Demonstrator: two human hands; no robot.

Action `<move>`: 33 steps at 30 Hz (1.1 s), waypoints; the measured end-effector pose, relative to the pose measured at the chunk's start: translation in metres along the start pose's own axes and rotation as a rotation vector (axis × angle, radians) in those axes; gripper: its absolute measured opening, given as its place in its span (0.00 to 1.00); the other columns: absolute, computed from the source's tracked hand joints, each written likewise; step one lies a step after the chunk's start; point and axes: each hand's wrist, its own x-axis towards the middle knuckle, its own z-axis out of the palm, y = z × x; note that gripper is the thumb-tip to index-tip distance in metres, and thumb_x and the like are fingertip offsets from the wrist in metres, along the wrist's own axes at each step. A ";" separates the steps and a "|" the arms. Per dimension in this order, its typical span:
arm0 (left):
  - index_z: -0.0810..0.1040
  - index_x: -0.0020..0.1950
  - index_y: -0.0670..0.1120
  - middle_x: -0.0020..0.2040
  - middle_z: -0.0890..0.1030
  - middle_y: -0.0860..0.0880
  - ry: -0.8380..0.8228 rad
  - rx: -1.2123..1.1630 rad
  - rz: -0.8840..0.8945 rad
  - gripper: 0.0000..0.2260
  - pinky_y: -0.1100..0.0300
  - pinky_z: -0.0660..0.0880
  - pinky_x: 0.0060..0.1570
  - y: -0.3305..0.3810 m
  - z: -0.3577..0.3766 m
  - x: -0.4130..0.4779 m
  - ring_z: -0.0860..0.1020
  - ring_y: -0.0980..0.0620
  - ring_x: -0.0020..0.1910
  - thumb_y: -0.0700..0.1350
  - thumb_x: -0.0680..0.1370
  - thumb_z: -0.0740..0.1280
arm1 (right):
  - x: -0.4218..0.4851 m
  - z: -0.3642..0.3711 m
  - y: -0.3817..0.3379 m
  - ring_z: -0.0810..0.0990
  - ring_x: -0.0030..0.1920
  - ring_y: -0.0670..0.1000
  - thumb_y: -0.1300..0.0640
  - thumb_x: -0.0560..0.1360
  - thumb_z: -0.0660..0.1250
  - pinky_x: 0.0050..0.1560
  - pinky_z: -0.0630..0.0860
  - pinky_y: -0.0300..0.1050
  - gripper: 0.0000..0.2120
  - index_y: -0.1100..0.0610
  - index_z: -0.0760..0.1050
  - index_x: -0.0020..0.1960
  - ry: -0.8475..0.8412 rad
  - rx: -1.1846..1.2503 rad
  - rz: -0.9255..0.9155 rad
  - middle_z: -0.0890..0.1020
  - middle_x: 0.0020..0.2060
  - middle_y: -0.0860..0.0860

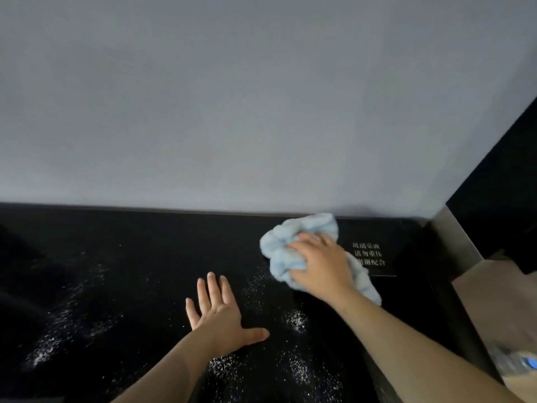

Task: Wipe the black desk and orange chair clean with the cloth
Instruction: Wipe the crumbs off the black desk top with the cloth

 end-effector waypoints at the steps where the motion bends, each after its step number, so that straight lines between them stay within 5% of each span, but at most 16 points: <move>1: 0.27 0.72 0.41 0.72 0.25 0.42 0.022 -0.013 0.005 0.61 0.41 0.35 0.69 -0.001 0.001 0.000 0.26 0.41 0.70 0.74 0.63 0.64 | -0.001 0.004 -0.008 0.74 0.56 0.48 0.45 0.65 0.59 0.44 0.72 0.47 0.15 0.41 0.71 0.51 -0.067 0.007 -0.133 0.75 0.55 0.39; 3: 0.28 0.72 0.42 0.72 0.26 0.43 0.052 -0.029 0.015 0.61 0.42 0.35 0.69 -0.002 0.003 -0.001 0.26 0.42 0.70 0.74 0.63 0.64 | 0.006 0.001 0.007 0.74 0.58 0.48 0.44 0.65 0.61 0.45 0.72 0.47 0.18 0.42 0.69 0.55 -0.097 -0.051 -0.144 0.74 0.58 0.40; 7: 0.27 0.72 0.42 0.72 0.26 0.43 0.068 -0.038 0.031 0.61 0.42 0.34 0.69 -0.003 0.004 -0.003 0.26 0.42 0.70 0.75 0.63 0.63 | 0.027 -0.016 0.066 0.70 0.63 0.55 0.47 0.75 0.59 0.55 0.70 0.55 0.18 0.48 0.67 0.63 0.018 0.031 0.603 0.72 0.63 0.48; 9: 0.27 0.72 0.42 0.72 0.26 0.43 0.068 -0.033 0.037 0.61 0.41 0.33 0.69 -0.003 0.004 -0.002 0.26 0.41 0.70 0.75 0.63 0.63 | 0.030 -0.014 0.060 0.68 0.64 0.57 0.48 0.76 0.57 0.55 0.68 0.57 0.17 0.48 0.67 0.64 0.031 0.094 0.723 0.70 0.64 0.49; 15: 0.29 0.73 0.43 0.73 0.26 0.43 0.094 -0.045 0.040 0.60 0.42 0.35 0.70 -0.003 0.005 -0.003 0.27 0.42 0.71 0.74 0.63 0.63 | -0.003 0.013 -0.007 0.72 0.60 0.50 0.43 0.66 0.63 0.49 0.73 0.51 0.17 0.42 0.71 0.55 -0.126 0.024 -0.168 0.72 0.58 0.40; 17: 0.29 0.73 0.43 0.72 0.26 0.43 0.092 -0.040 0.045 0.60 0.42 0.34 0.70 -0.003 0.004 -0.004 0.27 0.42 0.71 0.74 0.63 0.63 | 0.003 0.001 0.017 0.74 0.58 0.49 0.40 0.65 0.62 0.45 0.74 0.49 0.20 0.42 0.68 0.56 -0.074 -0.099 -0.128 0.73 0.57 0.41; 21: 0.27 0.72 0.42 0.71 0.25 0.42 0.050 -0.024 0.046 0.60 0.40 0.34 0.69 -0.001 0.002 -0.002 0.26 0.40 0.70 0.75 0.63 0.62 | 0.027 -0.018 0.077 0.68 0.66 0.58 0.44 0.74 0.59 0.57 0.69 0.57 0.22 0.48 0.64 0.67 -0.069 -0.071 0.617 0.68 0.67 0.49; 23: 0.26 0.71 0.41 0.70 0.24 0.41 0.022 -0.007 0.045 0.60 0.40 0.34 0.68 -0.001 0.000 -0.002 0.26 0.39 0.69 0.75 0.64 0.61 | 0.038 -0.016 0.067 0.66 0.66 0.58 0.47 0.75 0.55 0.57 0.69 0.58 0.20 0.48 0.64 0.67 -0.001 -0.005 0.749 0.68 0.67 0.50; 25: 0.25 0.71 0.41 0.70 0.24 0.40 0.008 -0.006 0.040 0.60 0.39 0.34 0.68 0.000 -0.001 -0.002 0.26 0.39 0.69 0.75 0.64 0.61 | 0.042 -0.008 0.030 0.70 0.63 0.56 0.50 0.73 0.56 0.50 0.71 0.52 0.17 0.47 0.69 0.62 0.038 -0.021 0.592 0.72 0.61 0.49; 29: 0.28 0.72 0.43 0.72 0.25 0.43 0.077 -0.043 0.027 0.60 0.42 0.33 0.69 -0.001 0.004 -0.002 0.26 0.42 0.70 0.74 0.63 0.63 | 0.028 0.019 -0.048 0.74 0.53 0.47 0.46 0.64 0.60 0.41 0.72 0.47 0.13 0.44 0.70 0.47 -0.054 0.025 -0.081 0.74 0.50 0.40; 31: 0.28 0.73 0.43 0.72 0.26 0.43 0.102 -0.053 0.027 0.60 0.42 0.33 0.69 -0.002 0.006 -0.001 0.26 0.43 0.70 0.74 0.62 0.63 | 0.026 0.015 -0.040 0.73 0.54 0.47 0.42 0.63 0.61 0.42 0.73 0.49 0.14 0.44 0.69 0.47 -0.089 0.027 -0.183 0.73 0.50 0.39; 33: 0.28 0.73 0.44 0.72 0.26 0.44 0.104 -0.052 0.033 0.60 0.42 0.33 0.69 -0.003 0.007 -0.001 0.26 0.42 0.70 0.75 0.62 0.63 | 0.027 0.007 0.002 0.77 0.54 0.49 0.41 0.65 0.63 0.43 0.77 0.49 0.16 0.46 0.71 0.50 -0.014 -0.050 -0.049 0.76 0.51 0.42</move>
